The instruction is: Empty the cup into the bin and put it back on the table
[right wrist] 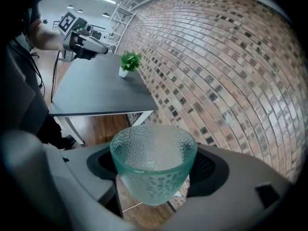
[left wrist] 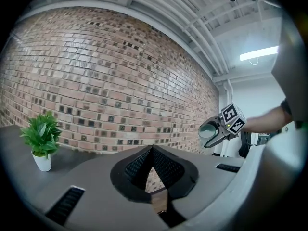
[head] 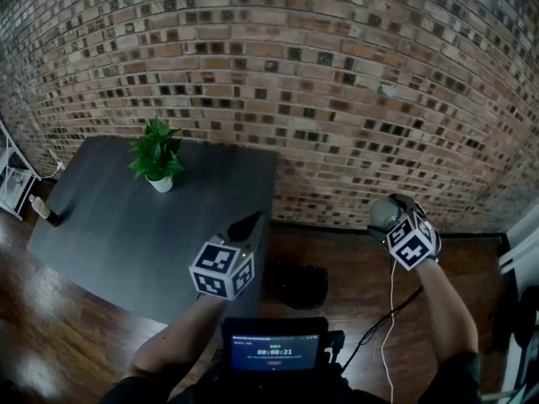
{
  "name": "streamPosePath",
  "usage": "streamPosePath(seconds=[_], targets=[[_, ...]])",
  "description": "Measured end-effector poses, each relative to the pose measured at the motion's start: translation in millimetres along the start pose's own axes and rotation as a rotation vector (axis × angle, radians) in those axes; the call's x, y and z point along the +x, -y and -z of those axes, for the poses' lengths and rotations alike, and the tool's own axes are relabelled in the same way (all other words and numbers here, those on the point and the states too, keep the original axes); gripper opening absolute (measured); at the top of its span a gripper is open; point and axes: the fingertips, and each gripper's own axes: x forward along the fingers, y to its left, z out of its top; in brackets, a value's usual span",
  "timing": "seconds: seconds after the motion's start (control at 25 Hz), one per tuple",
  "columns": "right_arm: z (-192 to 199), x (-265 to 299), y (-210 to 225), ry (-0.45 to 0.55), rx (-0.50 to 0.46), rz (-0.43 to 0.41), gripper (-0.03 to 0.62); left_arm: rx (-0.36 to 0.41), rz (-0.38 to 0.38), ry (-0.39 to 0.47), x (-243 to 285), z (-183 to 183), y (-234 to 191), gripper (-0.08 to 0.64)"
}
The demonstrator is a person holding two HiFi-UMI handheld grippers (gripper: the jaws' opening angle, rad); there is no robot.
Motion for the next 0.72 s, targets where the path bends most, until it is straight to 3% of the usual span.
streamPosePath(seconds=[0.36,0.72], targets=[[3.5,1.9,7.2,-0.033,-0.035,0.002,0.399,-0.020,0.006,0.003,2.5,4.8,-7.2,0.002],[4.9,-0.5,17.6,-0.089,-0.136,0.011,0.399,-0.028,0.013,0.005,5.9,5.7,-6.9,0.002]])
